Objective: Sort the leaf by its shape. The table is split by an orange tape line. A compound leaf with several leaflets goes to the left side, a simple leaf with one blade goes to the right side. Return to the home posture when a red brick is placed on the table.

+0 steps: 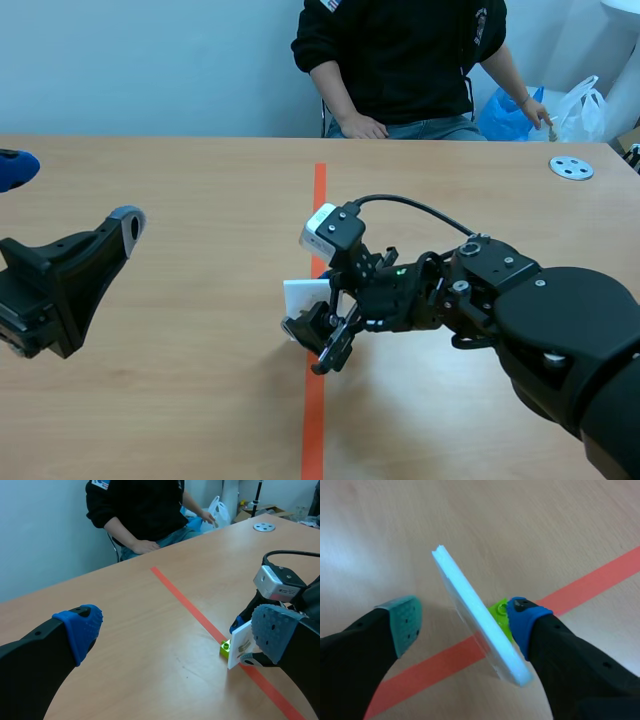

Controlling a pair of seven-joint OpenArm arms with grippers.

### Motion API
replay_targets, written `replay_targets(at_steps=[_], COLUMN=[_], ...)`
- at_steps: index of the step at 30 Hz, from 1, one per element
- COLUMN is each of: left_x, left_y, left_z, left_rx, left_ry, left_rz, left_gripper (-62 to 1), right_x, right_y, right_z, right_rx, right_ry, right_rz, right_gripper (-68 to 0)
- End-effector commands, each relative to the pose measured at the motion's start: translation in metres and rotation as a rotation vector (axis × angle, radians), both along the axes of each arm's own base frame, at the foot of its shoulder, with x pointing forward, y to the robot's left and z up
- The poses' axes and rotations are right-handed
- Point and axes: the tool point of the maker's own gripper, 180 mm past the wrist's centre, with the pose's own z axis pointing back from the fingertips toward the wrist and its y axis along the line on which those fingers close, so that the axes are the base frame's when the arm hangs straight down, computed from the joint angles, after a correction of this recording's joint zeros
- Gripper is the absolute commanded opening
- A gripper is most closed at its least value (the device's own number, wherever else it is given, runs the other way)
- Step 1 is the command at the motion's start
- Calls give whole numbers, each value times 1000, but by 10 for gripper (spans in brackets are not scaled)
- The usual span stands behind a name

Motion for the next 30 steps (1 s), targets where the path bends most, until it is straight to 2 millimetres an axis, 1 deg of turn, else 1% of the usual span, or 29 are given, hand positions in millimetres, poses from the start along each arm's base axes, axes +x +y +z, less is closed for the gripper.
replay_targets(at_steps=[1,5,6,10,11,19,24,25,27,30], left_x=[0,0,0,0,0,0,0,0,0,0], left_y=[0,0,0,0,0,0,0,0,0,0], left_z=[7,7,7,7,7,7,7,7,7,7], left_rx=[-12,-12,-12,-12,-12,-12,-12,-12,-12,-12], left_ry=[-23,-23,-23,-23,-23,-23,-23,-23,-23,-23], left_rz=[-2,-2,-2,-2,-2,-2,-2,-2,-2,-2], left_gripper=[14,14,14,14,14,14,14,14,14,14], right_x=[7,10,8,9,11,13,23,25,36,54], right_y=[0,-2,-2,-6,-7,-7,-15,-18,-31,-59], right_z=[9,5,4,0,0,1,4,5,10,21], right_rx=[20,15,14,9,8,11,12,16,22,36], right_ry=[-28,-39,-35,-44,-51,-58,-80,-81,-97,-123], right_rz=[-19,-60,-59,-94,-110,-118,-169,-183,-246,-352], right_gripper=[-356,-376,-406,-643,-672,-669,-669,-669,-669,-669])
